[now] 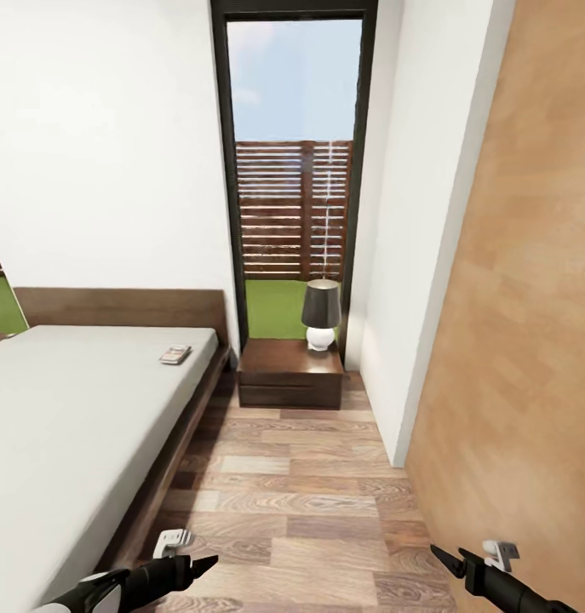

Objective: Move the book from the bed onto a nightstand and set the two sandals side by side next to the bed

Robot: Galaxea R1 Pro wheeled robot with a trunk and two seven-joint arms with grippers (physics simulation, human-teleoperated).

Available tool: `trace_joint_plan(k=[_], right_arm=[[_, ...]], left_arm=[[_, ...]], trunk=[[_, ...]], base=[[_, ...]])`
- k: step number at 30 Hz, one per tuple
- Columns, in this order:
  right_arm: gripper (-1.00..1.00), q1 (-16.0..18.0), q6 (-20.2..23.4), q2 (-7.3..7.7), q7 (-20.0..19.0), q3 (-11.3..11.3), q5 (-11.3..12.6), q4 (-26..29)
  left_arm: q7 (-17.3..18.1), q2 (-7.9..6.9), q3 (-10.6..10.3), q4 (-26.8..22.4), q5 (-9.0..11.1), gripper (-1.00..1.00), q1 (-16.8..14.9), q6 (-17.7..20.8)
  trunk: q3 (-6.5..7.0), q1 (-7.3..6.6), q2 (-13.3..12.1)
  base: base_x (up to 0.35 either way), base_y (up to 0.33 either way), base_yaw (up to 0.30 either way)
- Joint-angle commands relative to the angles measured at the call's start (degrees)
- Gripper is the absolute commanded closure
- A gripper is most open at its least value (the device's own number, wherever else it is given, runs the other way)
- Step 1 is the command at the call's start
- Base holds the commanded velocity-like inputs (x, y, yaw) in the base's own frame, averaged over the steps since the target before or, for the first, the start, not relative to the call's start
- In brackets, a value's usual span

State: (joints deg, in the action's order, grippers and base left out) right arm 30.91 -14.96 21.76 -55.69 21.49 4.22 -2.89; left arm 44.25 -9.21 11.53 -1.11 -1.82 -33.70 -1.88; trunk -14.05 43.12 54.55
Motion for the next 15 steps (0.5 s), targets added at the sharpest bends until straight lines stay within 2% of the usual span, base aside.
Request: trace_joint_plan(k=[1, 7, 11, 15], right_arm=[[-1.00, 0.12, -0.28, 0.03, -0.20, -0.23, 0.44, -0.26], [-1.00, 0.12, -0.29, 0.03, -0.21, -0.22, 0.44, -0.27], [-1.00, 0.12, -0.27, 0.03, -0.21, -0.24, 0.44, -0.26], [-1.00, 0.12, -0.32, -0.71, -0.21, -0.23, 0.44, -0.27]], left_arm=[[0.15, -0.01, 0.18, 0.05, -0.20, -1.00, -0.05, -0.17], [0.14, -0.01, 0.16, 0.05, -0.20, -1.00, -0.05, -0.14], [0.14, -0.01, 0.23, 0.05, -0.20, -1.00, -0.04, -0.14], [0.14, -0.01, 0.20, 0.05, -0.20, -1.00, -0.05, -0.14]], trunk=[[-0.08, 0.01, 0.06], [-0.08, 0.01, 0.06], [-0.08, 0.01, 0.06], [-0.08, 0.01, 0.06]], base=[[0.062, -0.129, -0.020], [0.073, -0.192, -0.006], [0.017, -0.057, -0.001], [0.003, -0.011, 0.000]])
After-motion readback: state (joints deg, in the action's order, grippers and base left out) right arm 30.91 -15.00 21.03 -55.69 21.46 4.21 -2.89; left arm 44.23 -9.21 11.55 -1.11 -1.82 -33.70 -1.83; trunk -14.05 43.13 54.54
